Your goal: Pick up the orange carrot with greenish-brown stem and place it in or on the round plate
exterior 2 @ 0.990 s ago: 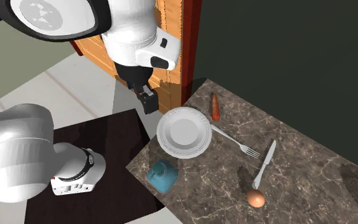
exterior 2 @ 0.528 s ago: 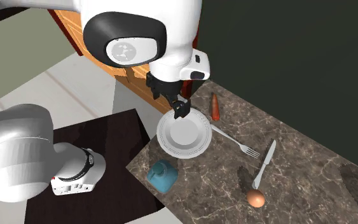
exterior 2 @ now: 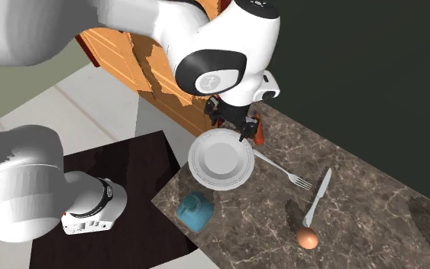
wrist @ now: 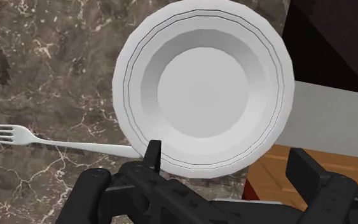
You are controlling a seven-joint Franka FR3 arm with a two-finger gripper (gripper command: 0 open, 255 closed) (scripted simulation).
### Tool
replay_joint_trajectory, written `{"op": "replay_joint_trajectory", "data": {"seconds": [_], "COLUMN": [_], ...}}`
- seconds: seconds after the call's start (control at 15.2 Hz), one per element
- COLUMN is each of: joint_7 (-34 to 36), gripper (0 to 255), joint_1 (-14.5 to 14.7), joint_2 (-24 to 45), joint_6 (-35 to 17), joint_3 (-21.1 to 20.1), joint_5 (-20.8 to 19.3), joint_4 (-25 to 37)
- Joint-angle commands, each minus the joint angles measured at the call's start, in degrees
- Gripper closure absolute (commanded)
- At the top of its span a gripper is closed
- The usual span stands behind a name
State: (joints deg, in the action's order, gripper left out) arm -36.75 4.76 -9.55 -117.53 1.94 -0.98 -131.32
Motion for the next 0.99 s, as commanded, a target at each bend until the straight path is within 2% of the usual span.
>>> {"op": "replay_joint_trajectory", "data": {"seconds": [0.0, 0.46, 0.92], "joint_7": [-2.28, -10.11, -16.65], "gripper": [0, 0, 0], "joint_1": [0.58, 1.57, 2.58], "joint_2": [4.71, 19.41, 33.81], "joint_6": [-2.97, -9.73, -13.44], "joint_3": [-0.26, -1.34, -3.17], "joint_5": [-0.14, -1.05, -2.90], "joint_4": [2.22, 11.71, 23.98]}}
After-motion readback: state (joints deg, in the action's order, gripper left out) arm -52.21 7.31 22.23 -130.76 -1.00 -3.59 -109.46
